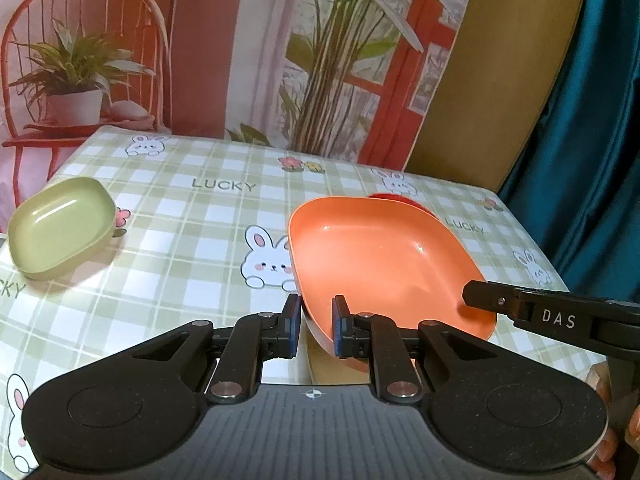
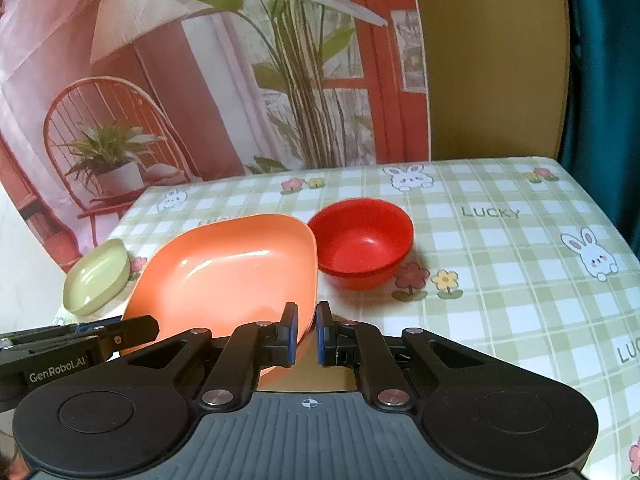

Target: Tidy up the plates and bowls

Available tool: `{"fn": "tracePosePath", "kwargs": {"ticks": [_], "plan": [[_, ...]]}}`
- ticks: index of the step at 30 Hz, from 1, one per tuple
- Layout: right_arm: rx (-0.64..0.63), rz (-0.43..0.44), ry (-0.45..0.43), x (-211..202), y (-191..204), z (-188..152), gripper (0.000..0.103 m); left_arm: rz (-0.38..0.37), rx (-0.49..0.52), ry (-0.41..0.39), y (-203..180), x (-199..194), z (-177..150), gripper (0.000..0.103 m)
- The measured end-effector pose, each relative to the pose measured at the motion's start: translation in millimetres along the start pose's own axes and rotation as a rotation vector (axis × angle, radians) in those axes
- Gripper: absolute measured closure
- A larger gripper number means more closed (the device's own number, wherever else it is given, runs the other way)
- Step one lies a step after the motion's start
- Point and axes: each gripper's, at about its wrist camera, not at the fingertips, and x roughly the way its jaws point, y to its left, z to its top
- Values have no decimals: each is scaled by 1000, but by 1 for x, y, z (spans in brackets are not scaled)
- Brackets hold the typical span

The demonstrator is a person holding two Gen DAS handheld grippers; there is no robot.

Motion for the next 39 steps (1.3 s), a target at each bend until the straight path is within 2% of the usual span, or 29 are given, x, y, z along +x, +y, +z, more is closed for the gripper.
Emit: {"fn": "tracePosePath", "kwargs": {"ticks": [39], "plan": [[49,-12,74,16,-25,-28,94,-39,-7,109,0,21,-18,85]]}}
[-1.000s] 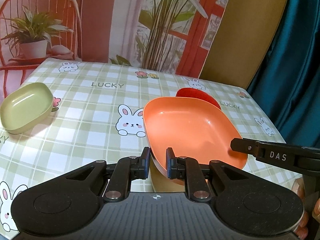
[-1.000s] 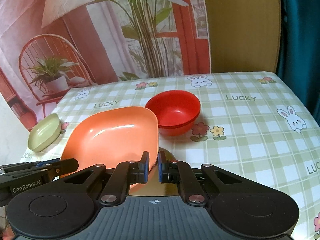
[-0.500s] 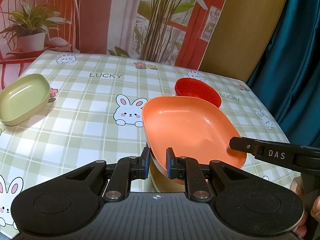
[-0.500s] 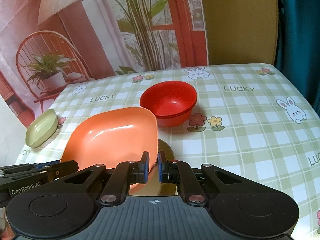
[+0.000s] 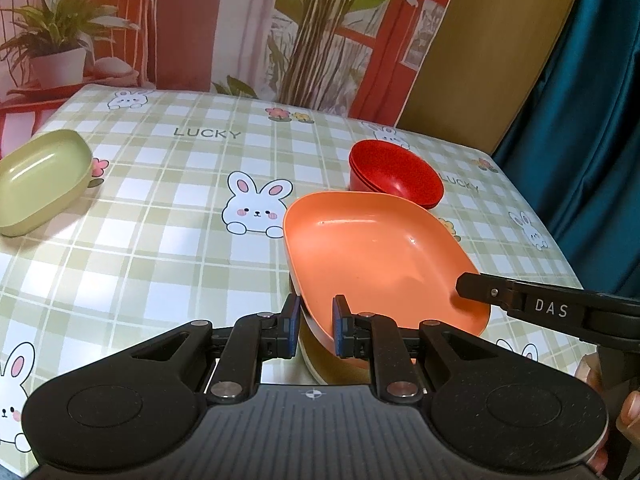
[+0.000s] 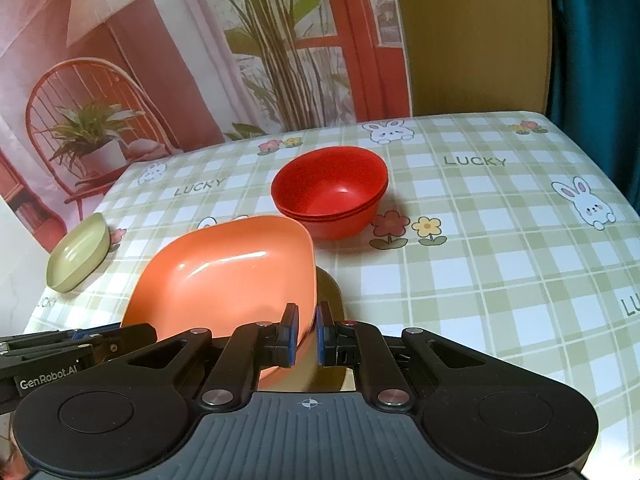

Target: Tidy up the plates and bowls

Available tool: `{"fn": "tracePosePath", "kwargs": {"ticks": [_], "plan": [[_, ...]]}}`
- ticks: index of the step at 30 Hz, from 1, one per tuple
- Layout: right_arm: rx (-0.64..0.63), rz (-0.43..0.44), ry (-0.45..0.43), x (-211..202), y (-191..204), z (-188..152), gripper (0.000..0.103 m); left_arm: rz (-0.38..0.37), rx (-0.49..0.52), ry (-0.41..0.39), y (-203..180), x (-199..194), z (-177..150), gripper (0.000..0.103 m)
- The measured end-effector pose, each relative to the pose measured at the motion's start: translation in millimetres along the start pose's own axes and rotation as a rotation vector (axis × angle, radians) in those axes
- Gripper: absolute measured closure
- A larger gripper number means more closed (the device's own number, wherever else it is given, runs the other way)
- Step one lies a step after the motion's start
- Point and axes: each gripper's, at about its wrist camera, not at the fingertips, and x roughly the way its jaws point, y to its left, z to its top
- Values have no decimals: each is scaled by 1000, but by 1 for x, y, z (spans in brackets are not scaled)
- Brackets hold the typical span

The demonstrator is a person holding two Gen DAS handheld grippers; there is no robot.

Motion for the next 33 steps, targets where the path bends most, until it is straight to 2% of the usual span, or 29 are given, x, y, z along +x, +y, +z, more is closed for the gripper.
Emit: {"fn": "tracePosePath", "kwargs": {"ticks": [33], "plan": [[10,-27,63,15,-12,-18,94,2,21,83,-2,18,-14,85]]}}
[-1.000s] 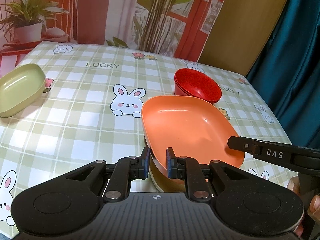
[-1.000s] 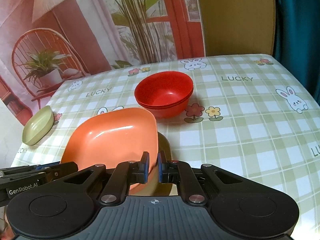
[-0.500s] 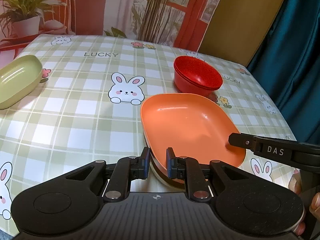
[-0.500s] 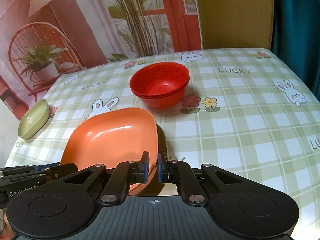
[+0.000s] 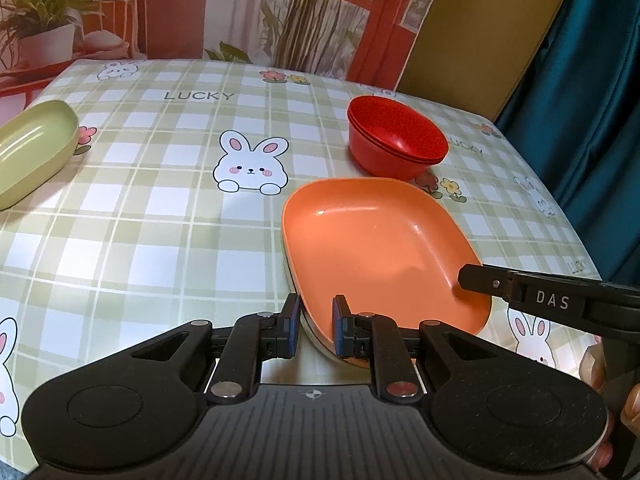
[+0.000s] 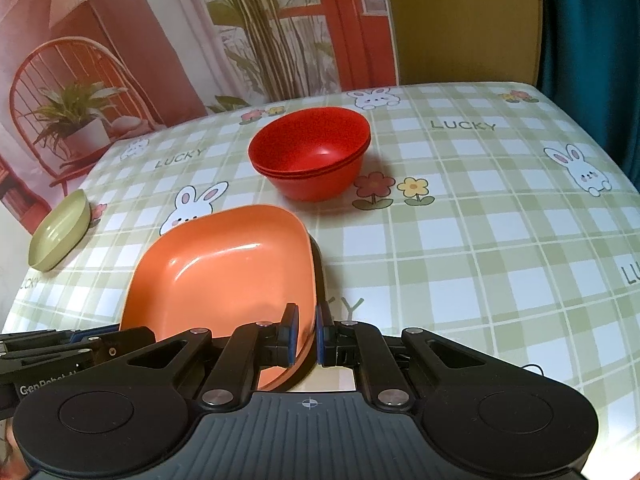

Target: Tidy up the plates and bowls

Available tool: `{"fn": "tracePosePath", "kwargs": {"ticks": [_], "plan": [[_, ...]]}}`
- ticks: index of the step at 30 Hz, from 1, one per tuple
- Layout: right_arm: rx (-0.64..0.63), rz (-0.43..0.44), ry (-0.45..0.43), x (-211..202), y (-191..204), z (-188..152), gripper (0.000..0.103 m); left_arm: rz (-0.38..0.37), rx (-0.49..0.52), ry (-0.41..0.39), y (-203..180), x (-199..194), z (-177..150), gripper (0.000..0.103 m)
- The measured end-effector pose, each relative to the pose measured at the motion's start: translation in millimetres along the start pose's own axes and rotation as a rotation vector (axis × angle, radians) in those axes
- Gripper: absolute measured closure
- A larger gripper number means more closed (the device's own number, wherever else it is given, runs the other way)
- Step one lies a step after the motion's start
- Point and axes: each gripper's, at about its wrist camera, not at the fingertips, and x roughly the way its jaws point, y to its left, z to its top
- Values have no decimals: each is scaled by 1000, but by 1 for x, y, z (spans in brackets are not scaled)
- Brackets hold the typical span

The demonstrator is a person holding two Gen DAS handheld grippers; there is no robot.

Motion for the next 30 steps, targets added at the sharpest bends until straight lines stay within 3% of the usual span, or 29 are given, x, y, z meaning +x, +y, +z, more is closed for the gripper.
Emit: {"fn": "tracePosePath", "kwargs": {"ticks": [10,30], "plan": [[6,2,8,1,0,-1,94,-2,-9,-3,0,1,-1,84],[-65,-30,-25,-1,8,-1,82,20,-30,4,2,5,-4,81]]}}
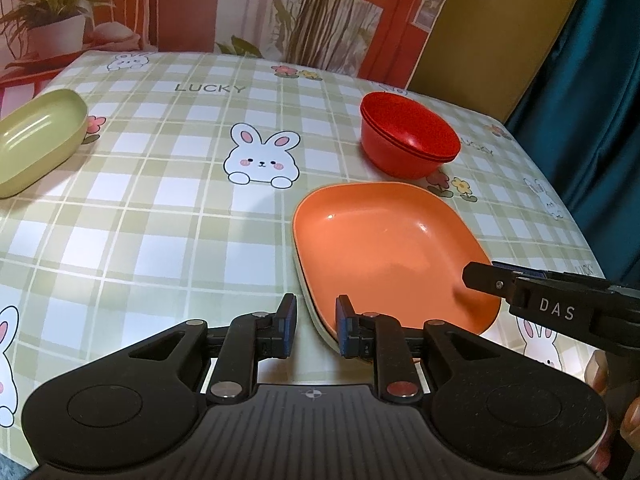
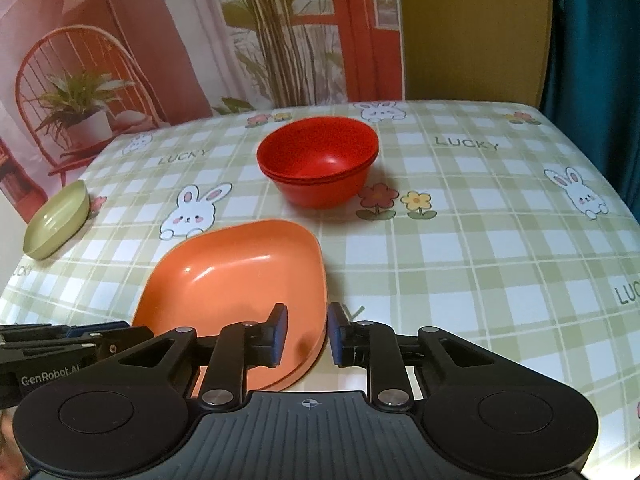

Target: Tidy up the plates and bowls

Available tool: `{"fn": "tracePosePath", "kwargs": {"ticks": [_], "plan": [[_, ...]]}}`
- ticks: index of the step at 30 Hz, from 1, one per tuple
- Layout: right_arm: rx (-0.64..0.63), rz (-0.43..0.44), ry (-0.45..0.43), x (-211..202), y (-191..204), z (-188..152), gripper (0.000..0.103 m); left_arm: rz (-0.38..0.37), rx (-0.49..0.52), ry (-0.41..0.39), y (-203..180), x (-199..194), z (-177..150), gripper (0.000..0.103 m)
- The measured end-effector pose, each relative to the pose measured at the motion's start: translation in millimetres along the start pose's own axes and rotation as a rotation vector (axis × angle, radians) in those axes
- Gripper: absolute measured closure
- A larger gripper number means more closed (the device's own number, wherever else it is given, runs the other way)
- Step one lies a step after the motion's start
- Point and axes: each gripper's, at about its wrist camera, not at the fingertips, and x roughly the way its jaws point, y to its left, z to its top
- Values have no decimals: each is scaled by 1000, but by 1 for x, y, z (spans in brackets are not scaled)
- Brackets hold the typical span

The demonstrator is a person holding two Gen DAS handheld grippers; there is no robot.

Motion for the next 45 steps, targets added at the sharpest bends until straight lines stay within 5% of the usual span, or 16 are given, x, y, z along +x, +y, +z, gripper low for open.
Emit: {"fn": "tracePosePath", "kwargs": {"ticks": [12,26,35,45], "plan": [[19,9,-1,3,-2,-1,81,-25,0,-19,3,-6,8,80],[18,66,-98,-22,23,35,81,-48,75,-150,26,-62,70,79],[-10,125,-131,-17,65,72,81,38,70,-236,78,-101,110,79],[-70,237,-112,18,147,110,81,244,19,-272,178,-131,140,79]]}}
